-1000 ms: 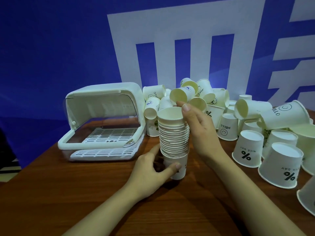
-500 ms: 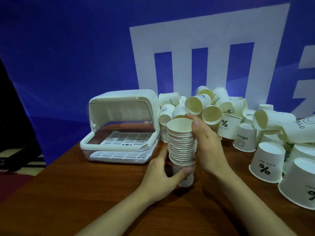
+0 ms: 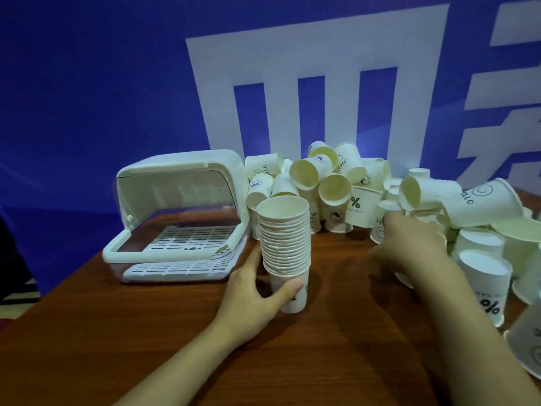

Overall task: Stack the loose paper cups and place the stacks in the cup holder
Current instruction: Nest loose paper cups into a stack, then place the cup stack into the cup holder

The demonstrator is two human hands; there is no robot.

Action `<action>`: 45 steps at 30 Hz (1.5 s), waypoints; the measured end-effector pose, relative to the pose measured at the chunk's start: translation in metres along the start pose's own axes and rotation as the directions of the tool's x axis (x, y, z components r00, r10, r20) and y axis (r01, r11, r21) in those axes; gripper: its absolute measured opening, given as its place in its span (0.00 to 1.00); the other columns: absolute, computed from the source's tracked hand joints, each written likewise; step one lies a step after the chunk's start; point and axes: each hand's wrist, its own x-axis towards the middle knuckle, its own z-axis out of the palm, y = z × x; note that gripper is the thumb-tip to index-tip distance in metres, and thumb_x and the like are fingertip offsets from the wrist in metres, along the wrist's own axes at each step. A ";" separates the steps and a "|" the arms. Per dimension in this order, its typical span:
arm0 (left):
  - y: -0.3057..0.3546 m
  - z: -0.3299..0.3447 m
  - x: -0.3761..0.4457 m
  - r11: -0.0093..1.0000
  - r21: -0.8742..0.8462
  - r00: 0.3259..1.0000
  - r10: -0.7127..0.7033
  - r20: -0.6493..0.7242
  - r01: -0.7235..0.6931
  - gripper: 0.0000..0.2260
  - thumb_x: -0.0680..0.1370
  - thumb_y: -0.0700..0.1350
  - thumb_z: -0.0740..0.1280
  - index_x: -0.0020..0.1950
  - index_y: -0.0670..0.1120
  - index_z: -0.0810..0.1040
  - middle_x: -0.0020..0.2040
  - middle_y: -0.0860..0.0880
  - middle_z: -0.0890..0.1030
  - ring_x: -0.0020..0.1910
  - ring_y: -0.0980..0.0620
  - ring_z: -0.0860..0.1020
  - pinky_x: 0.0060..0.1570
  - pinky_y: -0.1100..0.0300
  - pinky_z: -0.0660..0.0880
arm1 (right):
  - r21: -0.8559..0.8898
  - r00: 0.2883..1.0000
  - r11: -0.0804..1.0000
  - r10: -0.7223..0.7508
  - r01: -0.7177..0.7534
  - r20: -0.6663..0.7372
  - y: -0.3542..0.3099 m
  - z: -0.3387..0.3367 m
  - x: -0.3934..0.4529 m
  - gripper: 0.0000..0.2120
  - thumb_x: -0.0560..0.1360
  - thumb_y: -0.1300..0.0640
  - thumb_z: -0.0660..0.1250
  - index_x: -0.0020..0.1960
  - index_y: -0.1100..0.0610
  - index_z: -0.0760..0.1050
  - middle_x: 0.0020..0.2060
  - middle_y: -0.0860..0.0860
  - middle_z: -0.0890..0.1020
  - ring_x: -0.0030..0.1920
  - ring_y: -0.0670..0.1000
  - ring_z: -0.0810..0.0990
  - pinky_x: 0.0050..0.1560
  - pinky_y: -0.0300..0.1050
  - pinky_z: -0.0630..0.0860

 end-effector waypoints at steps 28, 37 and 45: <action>0.025 -0.082 -0.009 0.943 -0.048 0.934 -0.334 -0.130 0.331 0.26 0.64 0.67 0.74 0.53 0.51 0.85 0.45 0.51 0.89 0.44 0.50 0.87 0.49 0.42 0.84 | 0.247 0.970 0.938 -0.239 0.241 -0.038 -0.032 0.035 -0.001 0.34 0.69 0.36 0.74 0.67 0.53 0.68 0.52 0.52 0.80 0.58 0.58 0.80 0.51 0.53 0.78; 0.017 -0.190 0.071 0.698 0.393 0.792 -0.589 -0.162 0.599 0.22 0.73 0.63 0.74 0.36 0.43 0.85 0.34 0.47 0.85 0.33 0.49 0.81 0.32 0.59 0.70 | 0.188 0.967 0.952 -0.252 0.242 0.032 -0.038 0.046 -0.004 0.31 0.72 0.33 0.69 0.67 0.51 0.68 0.54 0.51 0.81 0.55 0.56 0.81 0.50 0.52 0.79; -0.018 -0.198 0.122 0.670 0.444 0.783 -0.607 -0.132 0.594 0.25 0.62 0.64 0.75 0.40 0.40 0.85 0.34 0.45 0.85 0.33 0.46 0.82 0.34 0.58 0.74 | 0.175 0.967 0.954 -0.252 0.242 0.036 -0.039 0.048 -0.002 0.29 0.74 0.33 0.67 0.66 0.50 0.70 0.57 0.51 0.82 0.58 0.55 0.81 0.49 0.50 0.77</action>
